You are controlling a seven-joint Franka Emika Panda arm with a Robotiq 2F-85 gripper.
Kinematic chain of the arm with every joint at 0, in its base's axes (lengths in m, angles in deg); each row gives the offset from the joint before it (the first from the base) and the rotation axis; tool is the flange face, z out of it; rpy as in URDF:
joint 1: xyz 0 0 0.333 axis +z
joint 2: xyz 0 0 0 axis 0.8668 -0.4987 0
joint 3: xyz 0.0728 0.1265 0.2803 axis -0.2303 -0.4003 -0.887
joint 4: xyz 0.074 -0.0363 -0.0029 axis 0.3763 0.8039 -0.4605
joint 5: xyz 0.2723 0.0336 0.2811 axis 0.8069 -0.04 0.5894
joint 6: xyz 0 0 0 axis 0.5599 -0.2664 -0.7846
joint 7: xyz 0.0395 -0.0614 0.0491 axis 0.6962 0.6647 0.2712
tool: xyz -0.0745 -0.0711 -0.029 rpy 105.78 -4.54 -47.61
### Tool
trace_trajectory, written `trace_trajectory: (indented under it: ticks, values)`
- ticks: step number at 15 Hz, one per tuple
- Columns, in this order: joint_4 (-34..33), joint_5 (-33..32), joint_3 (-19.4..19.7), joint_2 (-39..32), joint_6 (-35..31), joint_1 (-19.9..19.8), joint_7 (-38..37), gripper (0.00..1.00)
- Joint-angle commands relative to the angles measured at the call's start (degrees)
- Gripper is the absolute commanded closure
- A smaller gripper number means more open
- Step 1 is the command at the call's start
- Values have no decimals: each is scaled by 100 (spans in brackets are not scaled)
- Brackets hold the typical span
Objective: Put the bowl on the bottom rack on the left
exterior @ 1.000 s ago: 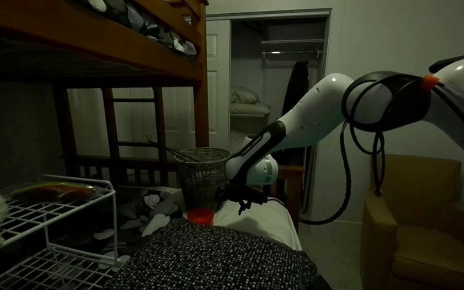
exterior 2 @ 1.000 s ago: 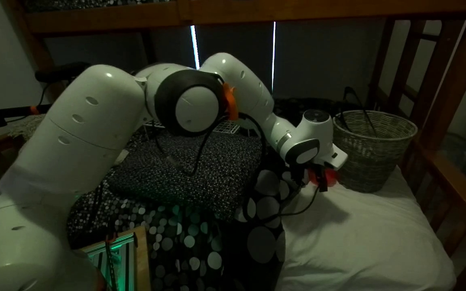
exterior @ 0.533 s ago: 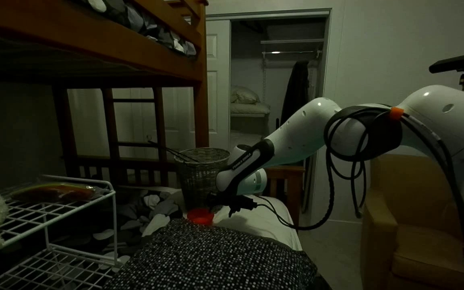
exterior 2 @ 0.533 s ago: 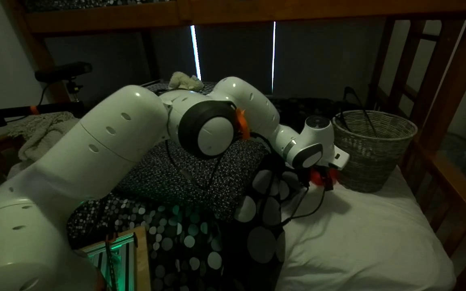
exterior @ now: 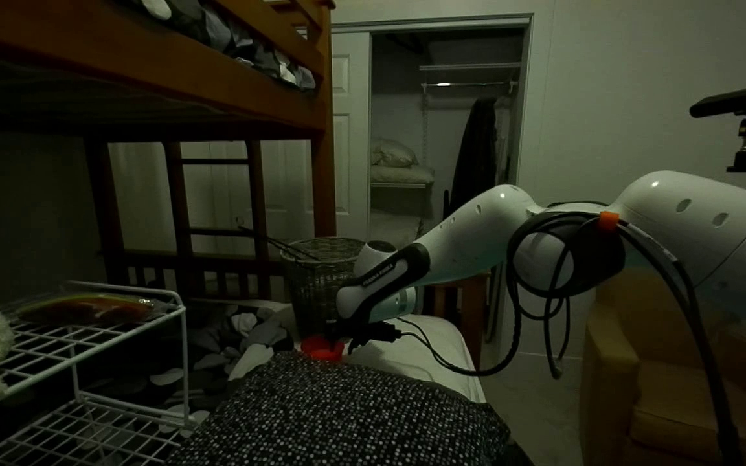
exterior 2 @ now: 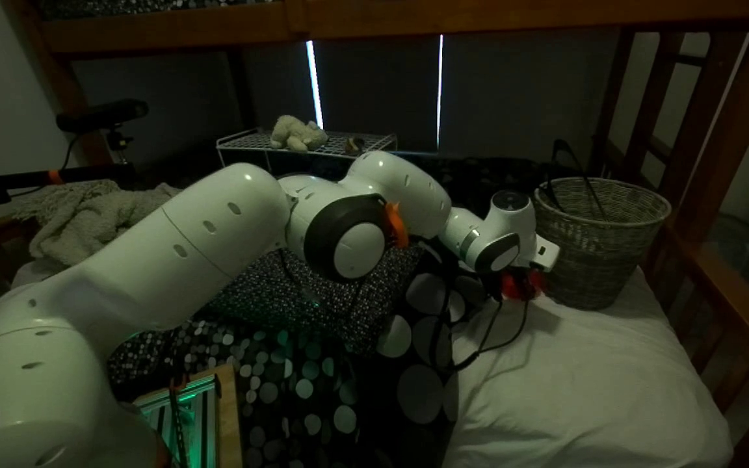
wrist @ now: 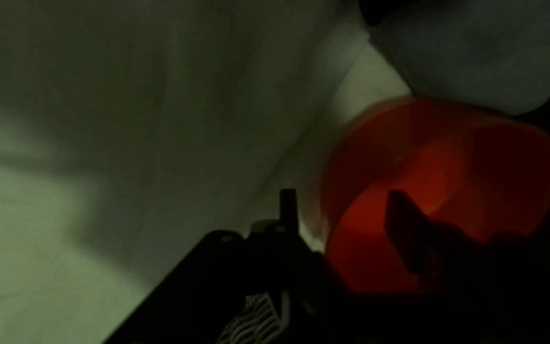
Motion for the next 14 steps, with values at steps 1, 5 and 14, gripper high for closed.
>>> trace_trajectory:
  ticks: [1,5,14]
  values:
    - [-275,-171,147,-70,498,60,-147,79]
    - [-313,-159,110,-22,972,10,-165,100]
    - [332,-137,-383,1012,1266,-42,647,99]
